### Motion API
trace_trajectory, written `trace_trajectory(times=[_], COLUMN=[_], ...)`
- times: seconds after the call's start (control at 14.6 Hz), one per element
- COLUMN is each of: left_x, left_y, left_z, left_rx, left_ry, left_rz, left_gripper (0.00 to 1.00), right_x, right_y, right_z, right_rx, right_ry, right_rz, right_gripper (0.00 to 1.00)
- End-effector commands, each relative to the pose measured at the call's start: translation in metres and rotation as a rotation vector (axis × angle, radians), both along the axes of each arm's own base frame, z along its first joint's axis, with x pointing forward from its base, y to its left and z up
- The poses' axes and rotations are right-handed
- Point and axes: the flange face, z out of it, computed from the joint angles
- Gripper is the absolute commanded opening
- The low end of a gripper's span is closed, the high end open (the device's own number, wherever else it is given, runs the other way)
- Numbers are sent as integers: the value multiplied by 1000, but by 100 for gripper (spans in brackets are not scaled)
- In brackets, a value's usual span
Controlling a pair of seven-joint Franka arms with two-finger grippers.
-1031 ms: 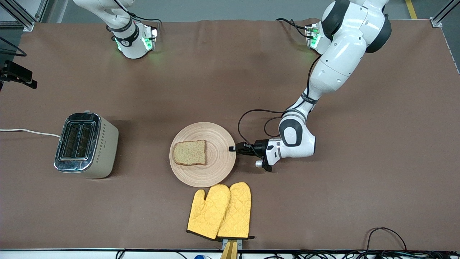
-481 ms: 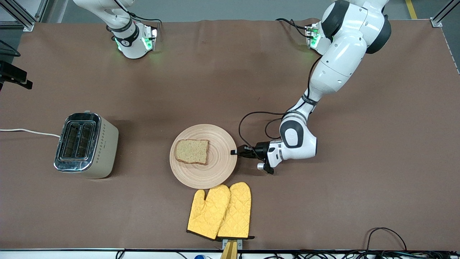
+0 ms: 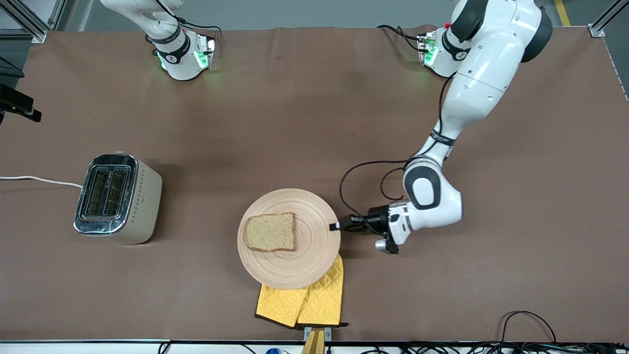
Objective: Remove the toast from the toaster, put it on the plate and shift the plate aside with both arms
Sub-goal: 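Slide the plate with the left gripper away from the toaster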
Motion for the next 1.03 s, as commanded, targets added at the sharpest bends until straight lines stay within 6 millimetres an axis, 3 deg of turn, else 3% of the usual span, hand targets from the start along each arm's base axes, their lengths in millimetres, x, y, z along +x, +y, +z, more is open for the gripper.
trace_trajectory(times=[0.0, 0.14, 0.48, 0.62, 0.96], left_x=[20, 29, 42, 45, 33], left_y=[43, 76, 185, 220, 312], left_z=[53, 75, 78, 91, 90], left_rx=[16, -10, -18, -16, 16], left_ry=[-20, -25, 15, 3, 37], left_rz=[24, 12, -39, -22, -63], left_gripper=[0, 0, 0, 0, 0], right_x=[-8, -8, -8, -8, -7], right_y=[3, 6, 10, 14, 19], right_z=[2, 2, 3, 3, 3], right_rx=[20, 20, 20, 19, 20], right_ry=[-12, -10, -10, -5, -8], right_rz=[16, 20, 28, 35, 40], right_gripper=[100, 100, 100, 100, 100])
